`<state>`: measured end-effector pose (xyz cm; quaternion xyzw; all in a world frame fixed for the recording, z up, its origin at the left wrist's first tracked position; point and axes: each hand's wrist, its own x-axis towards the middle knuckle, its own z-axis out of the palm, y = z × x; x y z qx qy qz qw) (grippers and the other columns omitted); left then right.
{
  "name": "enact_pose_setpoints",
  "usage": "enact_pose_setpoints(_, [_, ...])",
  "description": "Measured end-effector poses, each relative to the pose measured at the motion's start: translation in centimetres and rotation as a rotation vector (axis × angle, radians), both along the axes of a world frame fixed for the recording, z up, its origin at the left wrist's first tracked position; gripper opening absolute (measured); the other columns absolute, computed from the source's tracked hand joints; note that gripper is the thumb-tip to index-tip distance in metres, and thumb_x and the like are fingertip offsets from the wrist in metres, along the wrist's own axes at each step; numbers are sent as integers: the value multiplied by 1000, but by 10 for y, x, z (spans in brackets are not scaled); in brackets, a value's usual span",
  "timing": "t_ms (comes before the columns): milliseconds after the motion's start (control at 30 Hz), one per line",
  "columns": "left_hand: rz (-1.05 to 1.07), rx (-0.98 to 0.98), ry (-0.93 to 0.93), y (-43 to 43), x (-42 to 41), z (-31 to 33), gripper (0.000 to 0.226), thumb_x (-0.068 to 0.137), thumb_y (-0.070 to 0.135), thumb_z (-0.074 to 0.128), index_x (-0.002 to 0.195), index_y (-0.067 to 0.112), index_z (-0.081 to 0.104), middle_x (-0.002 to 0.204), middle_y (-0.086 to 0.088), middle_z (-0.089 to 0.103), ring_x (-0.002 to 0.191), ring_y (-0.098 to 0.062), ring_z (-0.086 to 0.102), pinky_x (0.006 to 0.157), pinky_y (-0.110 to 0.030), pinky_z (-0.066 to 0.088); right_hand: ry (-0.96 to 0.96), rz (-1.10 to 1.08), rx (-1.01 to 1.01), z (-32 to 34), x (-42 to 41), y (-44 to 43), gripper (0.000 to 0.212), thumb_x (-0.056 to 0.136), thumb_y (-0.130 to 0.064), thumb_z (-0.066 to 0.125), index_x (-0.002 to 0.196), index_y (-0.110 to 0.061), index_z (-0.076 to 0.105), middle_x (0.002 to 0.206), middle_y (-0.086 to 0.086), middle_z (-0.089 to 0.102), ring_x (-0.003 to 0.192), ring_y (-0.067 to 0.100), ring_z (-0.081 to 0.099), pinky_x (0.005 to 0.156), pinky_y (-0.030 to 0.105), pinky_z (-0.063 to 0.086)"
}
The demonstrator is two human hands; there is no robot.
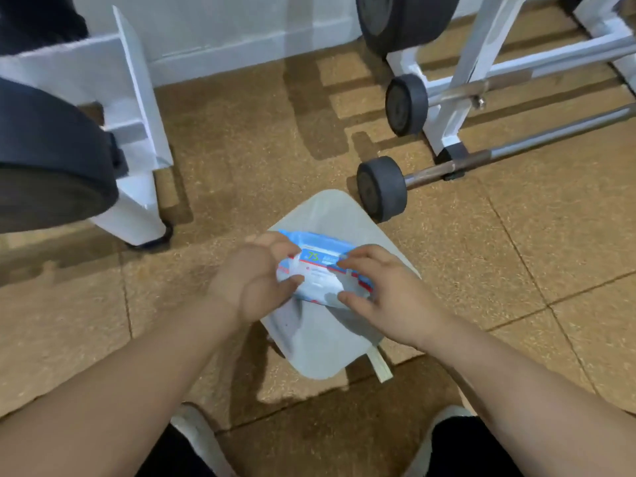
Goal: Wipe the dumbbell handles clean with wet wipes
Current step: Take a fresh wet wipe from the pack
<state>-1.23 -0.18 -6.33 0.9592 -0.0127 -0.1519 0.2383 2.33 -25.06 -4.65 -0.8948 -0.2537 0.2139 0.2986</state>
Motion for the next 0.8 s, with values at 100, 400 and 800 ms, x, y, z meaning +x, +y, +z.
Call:
enact_pose_setpoints(100, [-80,69,-109,-5,15,-23,62,67,63,60,109,20,75,112,-7,65,100,-35,62,90,-42,52,-60,5,-4,-15,9,12,44,82,-40,71,121,-19,68,120,0,63,110,19,60,94,29,47])
enact_pose_setpoints(400, [-39,23,-220,-21,4,-37,65,58,45,94,112,13,76,102,-5,64,91,-34,59,82,-37,52,-149,-70,-124,-44,-11,13,48,76,-37,72,121,-20,67,127,-1,56,112,26,55,95,36,46])
enact_pose_setpoints(800, [-110,69,-253,-24,32,-21,65,95,60,28,80,14,72,82,-5,62,77,-33,62,72,-46,52,-91,-190,-70,-40,3,20,86,71,-34,82,147,-30,42,130,-3,51,114,19,55,90,34,48])
